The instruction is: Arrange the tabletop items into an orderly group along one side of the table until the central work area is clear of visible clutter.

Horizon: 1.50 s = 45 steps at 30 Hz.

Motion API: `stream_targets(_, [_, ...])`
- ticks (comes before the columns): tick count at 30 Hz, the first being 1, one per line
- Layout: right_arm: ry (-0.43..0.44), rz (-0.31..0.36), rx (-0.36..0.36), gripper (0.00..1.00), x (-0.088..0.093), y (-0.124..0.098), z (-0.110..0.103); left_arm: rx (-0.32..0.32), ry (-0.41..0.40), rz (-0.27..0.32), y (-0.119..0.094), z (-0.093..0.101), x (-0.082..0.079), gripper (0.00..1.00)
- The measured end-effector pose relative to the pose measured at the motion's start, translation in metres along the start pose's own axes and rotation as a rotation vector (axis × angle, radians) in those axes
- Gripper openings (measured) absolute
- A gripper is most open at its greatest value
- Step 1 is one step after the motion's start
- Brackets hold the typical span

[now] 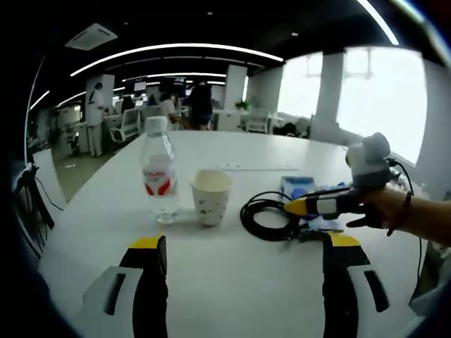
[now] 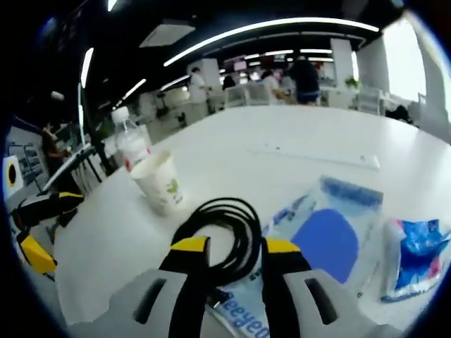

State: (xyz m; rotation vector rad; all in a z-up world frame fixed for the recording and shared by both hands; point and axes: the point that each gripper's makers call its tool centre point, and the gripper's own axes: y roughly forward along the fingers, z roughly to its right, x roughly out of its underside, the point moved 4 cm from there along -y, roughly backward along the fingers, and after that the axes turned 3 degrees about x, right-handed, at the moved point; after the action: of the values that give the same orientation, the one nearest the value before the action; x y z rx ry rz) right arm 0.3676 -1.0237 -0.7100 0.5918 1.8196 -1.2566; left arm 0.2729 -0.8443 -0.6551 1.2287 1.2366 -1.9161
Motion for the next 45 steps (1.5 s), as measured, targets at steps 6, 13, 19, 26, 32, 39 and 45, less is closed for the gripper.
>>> stream_targets(6, [0.090, -0.001, 0.034, 0.11, 0.002, 0.001, 0.012, 0.008, 0.004, -0.003, 0.001, 0.002, 0.002, 0.90])
stream_targets(13, [0.150, 0.001, 0.044, 0.00, 0.001, 0.002, 0.017, 0.015, 0.019, -0.006, -0.001, 0.005, 0.001, 0.90])
stream_targets(19, [0.210, 0.016, 0.005, 0.00, -0.003, -0.002, 0.011, 0.015, 0.022, -0.007, -0.003, 0.005, 0.001, 0.89])
stream_targets(26, [0.265, 0.017, -0.088, 0.00, -0.007, -0.008, -0.013, 0.022, 0.026, -0.009, -0.006, 0.007, -0.001, 0.89])
stream_targets(32, [0.292, 0.023, -0.126, 0.00, -0.012, -0.012, -0.025, 0.018, 0.031, -0.007, -0.011, 0.005, -0.003, 0.88])
stream_targets(39, [0.385, 0.048, -0.198, 0.00, -0.023, -0.022, -0.035, 0.018, 0.028, -0.004, -0.015, 0.005, -0.004, 0.88])
stream_targets(45, [0.417, 0.102, -0.271, 0.00, -0.040, -0.031, -0.041, 0.021, 0.034, 0.003, -0.020, 0.006, -0.007, 0.87])
